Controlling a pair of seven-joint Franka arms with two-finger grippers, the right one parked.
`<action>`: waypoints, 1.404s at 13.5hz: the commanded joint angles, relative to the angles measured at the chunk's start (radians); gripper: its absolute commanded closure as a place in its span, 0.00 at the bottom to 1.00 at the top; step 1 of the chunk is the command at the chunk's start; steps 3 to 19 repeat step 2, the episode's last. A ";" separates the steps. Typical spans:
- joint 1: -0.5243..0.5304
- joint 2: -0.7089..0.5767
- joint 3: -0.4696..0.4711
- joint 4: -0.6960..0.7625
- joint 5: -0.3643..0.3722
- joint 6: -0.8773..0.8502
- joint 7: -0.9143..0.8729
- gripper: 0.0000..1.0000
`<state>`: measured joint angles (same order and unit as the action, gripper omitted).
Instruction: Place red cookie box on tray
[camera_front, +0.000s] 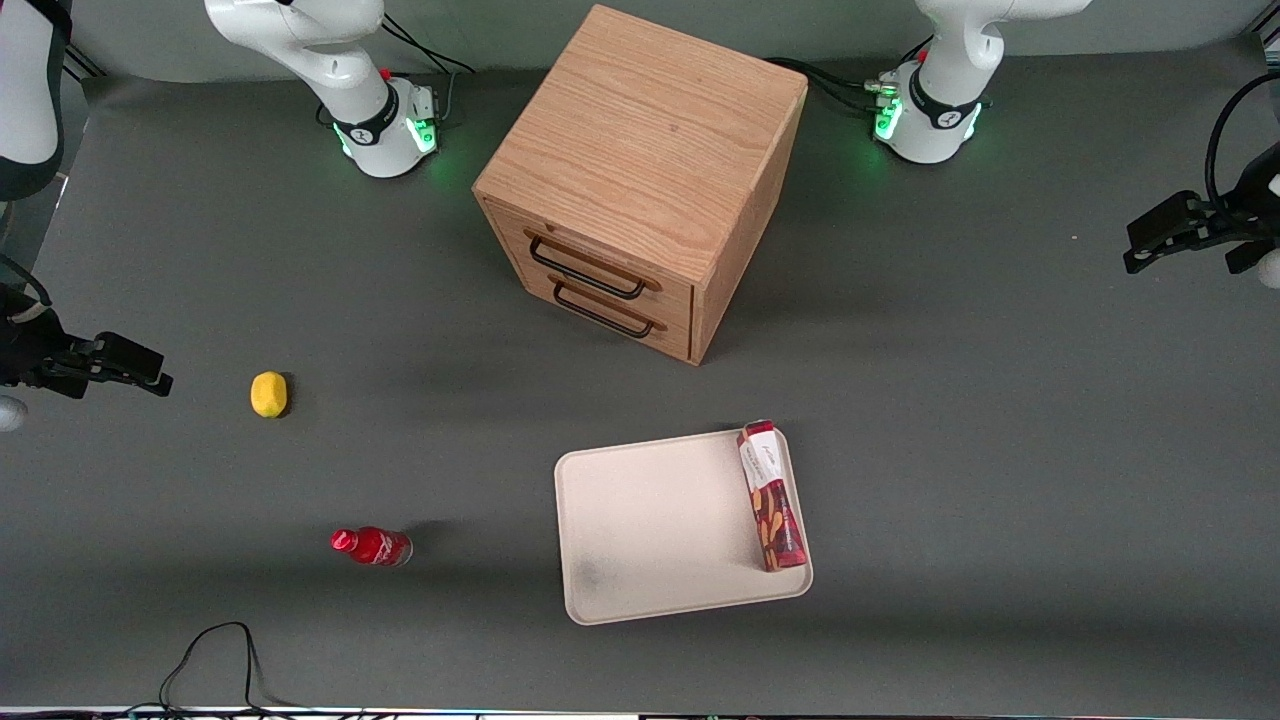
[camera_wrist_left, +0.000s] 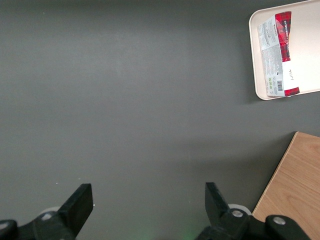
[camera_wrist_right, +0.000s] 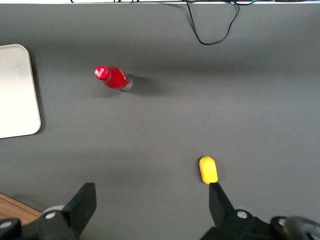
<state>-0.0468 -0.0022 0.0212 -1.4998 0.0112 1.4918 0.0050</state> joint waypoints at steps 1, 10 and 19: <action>0.005 -0.033 -0.011 -0.026 0.000 -0.008 -0.019 0.00; 0.005 -0.033 -0.011 -0.026 -0.002 -0.008 -0.017 0.00; 0.005 -0.033 -0.011 -0.026 -0.002 -0.008 -0.017 0.00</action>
